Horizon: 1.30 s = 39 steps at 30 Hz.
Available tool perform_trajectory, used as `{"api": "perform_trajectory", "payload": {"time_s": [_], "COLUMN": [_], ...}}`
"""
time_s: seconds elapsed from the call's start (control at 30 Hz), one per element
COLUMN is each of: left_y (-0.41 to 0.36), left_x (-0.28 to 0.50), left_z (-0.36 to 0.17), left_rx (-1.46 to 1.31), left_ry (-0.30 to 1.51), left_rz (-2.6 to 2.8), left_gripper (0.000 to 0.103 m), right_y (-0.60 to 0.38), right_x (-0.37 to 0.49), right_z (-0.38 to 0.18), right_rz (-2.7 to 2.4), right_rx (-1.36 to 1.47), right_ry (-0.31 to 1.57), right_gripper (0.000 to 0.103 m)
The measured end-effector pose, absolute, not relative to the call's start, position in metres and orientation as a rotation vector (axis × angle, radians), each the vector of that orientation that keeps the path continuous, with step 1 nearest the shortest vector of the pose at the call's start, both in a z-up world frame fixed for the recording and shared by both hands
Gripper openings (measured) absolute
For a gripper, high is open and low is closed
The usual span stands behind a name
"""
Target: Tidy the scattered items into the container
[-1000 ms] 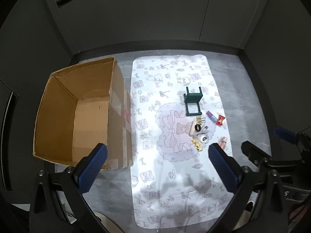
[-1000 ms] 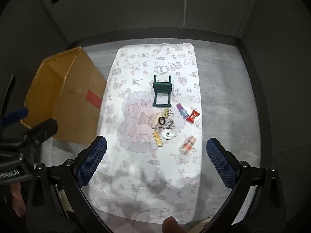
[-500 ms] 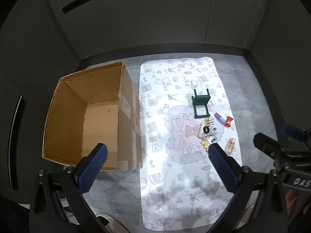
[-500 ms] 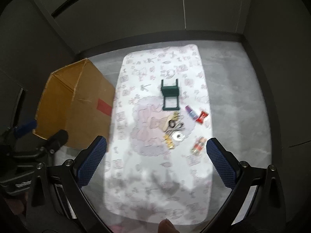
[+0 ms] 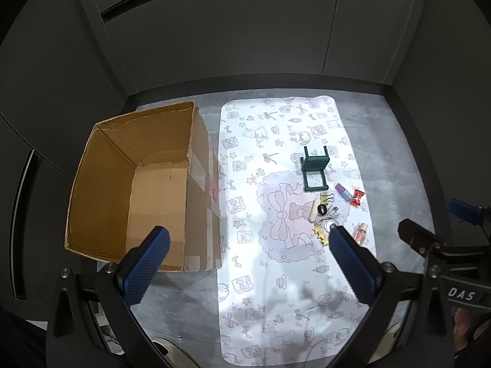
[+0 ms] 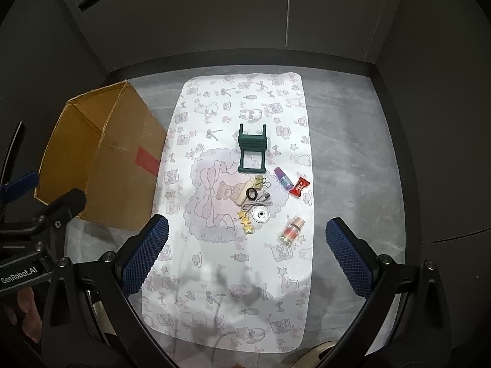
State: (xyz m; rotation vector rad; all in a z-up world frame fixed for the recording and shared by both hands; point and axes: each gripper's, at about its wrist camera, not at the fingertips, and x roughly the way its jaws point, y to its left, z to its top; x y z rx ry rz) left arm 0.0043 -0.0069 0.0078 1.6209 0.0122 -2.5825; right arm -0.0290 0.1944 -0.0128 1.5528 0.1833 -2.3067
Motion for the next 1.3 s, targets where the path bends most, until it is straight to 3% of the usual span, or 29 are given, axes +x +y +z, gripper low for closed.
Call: {"api": "perform_trajectory", "payload": {"time_s": [1.3], "left_y": [0.014], "left_x": [-0.011], "left_z": [-0.01], "left_rx": [1.693], "left_ry": [-0.006], "left_rz": [-2.579], "left_gripper": [0.103], "right_y": [0.207], "right_x": [-0.03], "right_z": [-0.026], "right_rz": [-2.331], "right_rx": [1.593], "right_ry": [0.16], "right_gripper": [0.103]}}
